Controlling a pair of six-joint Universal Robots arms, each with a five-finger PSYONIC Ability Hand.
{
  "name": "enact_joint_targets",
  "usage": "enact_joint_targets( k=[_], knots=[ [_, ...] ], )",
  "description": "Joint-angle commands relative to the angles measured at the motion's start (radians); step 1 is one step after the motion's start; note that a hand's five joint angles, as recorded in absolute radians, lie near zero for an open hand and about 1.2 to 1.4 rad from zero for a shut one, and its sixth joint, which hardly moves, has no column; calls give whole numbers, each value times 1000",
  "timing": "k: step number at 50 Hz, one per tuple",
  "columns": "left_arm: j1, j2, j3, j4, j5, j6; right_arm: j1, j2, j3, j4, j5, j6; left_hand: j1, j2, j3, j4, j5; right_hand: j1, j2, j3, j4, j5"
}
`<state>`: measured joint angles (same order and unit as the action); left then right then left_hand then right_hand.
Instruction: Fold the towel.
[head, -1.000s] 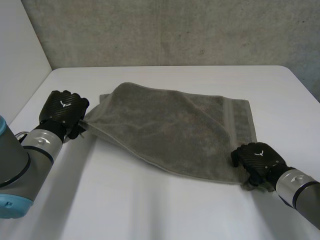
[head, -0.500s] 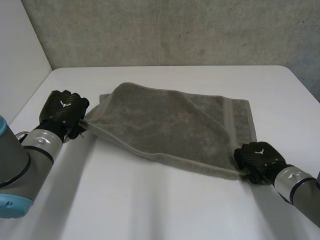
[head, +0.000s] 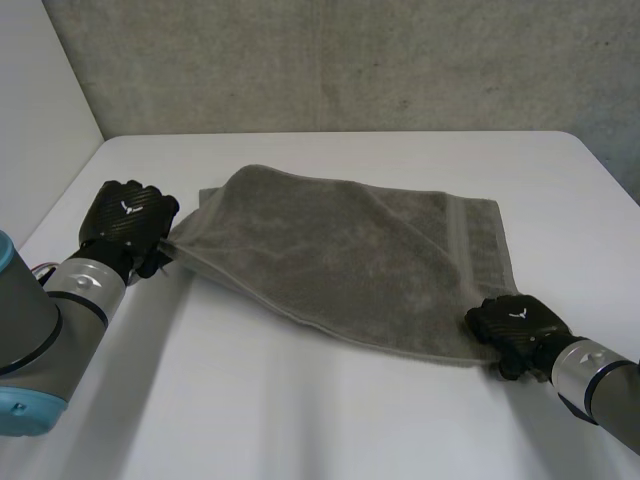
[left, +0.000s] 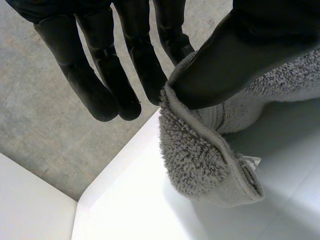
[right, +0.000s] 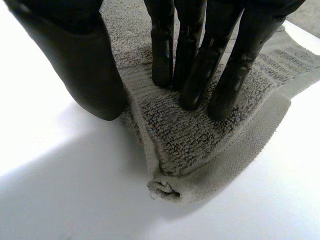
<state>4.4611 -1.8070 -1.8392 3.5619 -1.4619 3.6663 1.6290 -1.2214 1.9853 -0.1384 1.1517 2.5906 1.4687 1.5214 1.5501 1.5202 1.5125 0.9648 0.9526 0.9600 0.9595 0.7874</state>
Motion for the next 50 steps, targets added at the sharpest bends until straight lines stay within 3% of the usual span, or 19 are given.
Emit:
enact_joint_targets(
  k=[1, 8, 24, 30, 35, 43, 50],
  knots=[
    [0, 0, 0, 0, 0, 0, 0, 2, -9, -6, -1, 2, -72, -125, -154, -124, -291, 431, 443, 435, 436, 434],
    [0, 3, 1, -1, -2, -2, -11, -13, -32, -1, 11, 16, -72, -125, -154, -124, -291, 431, 444, 436, 437, 434],
    [-8, 103, 0, -12, -6, -11, -49, -297, -52, 31, 16, 43, -72, -125, -154, -124, -291, 431, 444, 436, 437, 434],
    [-19, 186, -29, -67, -6, 1, -49, -346, -102, 158, 5, 16, -72, -125, -154, -124, -291, 431, 444, 436, 437, 434],
    [-6, 300, -67, -193, 0, 21, -98, -404, -173, 368, -1, -105, -72, -125, -154, -124, -291, 431, 444, 436, 437, 434],
    [-8, 457, -130, -290, 2, 162, -116, -547, -256, 476, 9, -176, -72, -125, -154, -124, -291, 431, 444, 436, 437, 434],
    [-16, 479, -140, -298, 2, 213, -118, -564, -286, 502, 5, -181, -72, -125, -154, -124, -291, 431, 444, 436, 437, 434]
  ],
)
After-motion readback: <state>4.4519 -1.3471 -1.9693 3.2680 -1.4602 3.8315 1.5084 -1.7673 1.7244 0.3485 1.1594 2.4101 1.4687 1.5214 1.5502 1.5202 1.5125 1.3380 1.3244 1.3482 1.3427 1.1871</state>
